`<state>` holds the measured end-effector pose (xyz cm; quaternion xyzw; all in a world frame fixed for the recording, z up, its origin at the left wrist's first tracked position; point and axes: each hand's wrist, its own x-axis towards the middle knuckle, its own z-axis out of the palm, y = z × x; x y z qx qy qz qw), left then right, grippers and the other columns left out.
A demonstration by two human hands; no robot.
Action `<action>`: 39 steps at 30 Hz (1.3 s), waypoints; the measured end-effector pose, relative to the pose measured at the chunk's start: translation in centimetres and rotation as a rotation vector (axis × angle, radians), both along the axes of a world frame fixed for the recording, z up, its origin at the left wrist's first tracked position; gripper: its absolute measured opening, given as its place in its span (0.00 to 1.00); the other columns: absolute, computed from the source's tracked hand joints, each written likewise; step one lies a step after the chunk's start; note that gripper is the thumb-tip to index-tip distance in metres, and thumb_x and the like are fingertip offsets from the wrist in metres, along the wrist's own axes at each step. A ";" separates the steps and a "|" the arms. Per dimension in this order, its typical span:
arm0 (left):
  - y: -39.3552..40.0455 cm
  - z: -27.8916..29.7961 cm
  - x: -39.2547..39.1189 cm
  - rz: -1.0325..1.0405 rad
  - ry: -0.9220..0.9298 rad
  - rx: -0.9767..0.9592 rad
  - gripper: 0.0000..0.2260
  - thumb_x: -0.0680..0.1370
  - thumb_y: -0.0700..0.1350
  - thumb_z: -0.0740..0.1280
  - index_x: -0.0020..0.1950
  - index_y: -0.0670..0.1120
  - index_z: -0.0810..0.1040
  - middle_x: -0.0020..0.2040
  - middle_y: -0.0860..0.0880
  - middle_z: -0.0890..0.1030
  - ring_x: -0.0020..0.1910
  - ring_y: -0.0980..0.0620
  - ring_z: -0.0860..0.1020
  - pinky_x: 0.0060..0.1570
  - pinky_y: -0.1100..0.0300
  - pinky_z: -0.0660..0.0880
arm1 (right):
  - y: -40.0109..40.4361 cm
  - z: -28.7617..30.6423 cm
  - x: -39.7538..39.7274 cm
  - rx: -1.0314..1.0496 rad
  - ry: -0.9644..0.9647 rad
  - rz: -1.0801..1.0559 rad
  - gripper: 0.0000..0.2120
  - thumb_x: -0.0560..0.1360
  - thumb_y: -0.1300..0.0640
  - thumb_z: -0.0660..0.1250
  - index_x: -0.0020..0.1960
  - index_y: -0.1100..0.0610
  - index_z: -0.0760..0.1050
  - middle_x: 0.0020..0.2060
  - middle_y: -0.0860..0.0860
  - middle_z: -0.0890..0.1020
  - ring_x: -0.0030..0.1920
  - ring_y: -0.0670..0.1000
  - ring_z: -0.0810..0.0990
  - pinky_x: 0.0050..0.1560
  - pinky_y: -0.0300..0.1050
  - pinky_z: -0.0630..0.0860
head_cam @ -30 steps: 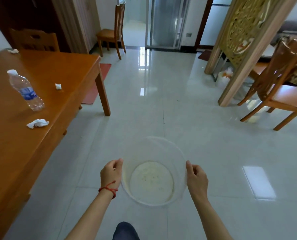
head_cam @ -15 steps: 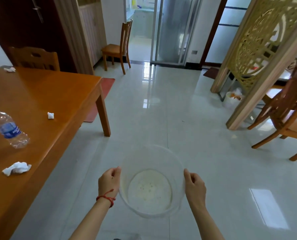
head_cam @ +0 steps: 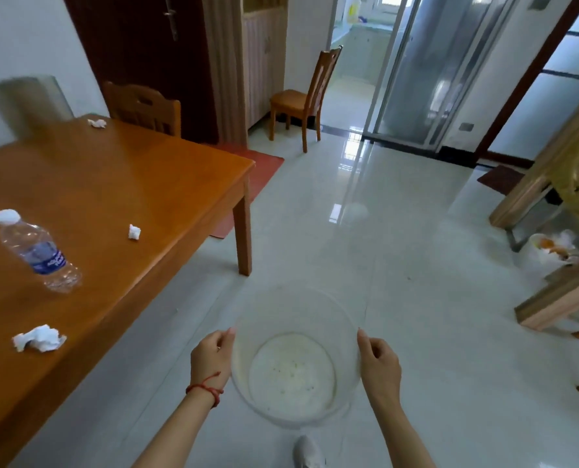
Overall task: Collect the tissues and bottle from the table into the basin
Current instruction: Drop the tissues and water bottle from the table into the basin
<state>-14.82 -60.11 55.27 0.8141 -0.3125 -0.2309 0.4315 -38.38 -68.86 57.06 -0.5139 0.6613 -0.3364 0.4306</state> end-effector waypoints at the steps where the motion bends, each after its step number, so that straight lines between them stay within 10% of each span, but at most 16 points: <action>1: -0.5 0.0 0.1 0.037 0.002 0.000 0.18 0.76 0.46 0.62 0.27 0.42 0.65 0.26 0.43 0.68 0.28 0.47 0.67 0.29 0.57 0.61 | -1.4 -0.1 0.5 0.004 -0.002 0.038 0.13 0.76 0.50 0.62 0.41 0.59 0.77 0.36 0.50 0.80 0.38 0.45 0.76 0.36 0.37 0.68; 23: 6.8 -0.7 1.1 0.960 0.073 0.015 0.13 0.76 0.44 0.62 0.32 0.42 0.75 0.30 0.43 0.76 0.34 0.41 0.77 0.37 0.53 0.73 | -9.0 -1.6 17.5 0.000 0.060 1.001 0.16 0.77 0.50 0.60 0.37 0.60 0.76 0.33 0.52 0.80 0.35 0.49 0.76 0.35 0.40 0.69; 39: 14.4 -3.9 7.5 1.137 0.133 0.105 0.21 0.76 0.47 0.62 0.24 0.45 0.66 0.25 0.44 0.71 0.28 0.46 0.70 0.30 0.58 0.65 | -2.2 -4.7 28.8 0.029 0.129 1.205 0.15 0.77 0.51 0.60 0.41 0.60 0.77 0.34 0.51 0.80 0.36 0.48 0.76 0.35 0.40 0.69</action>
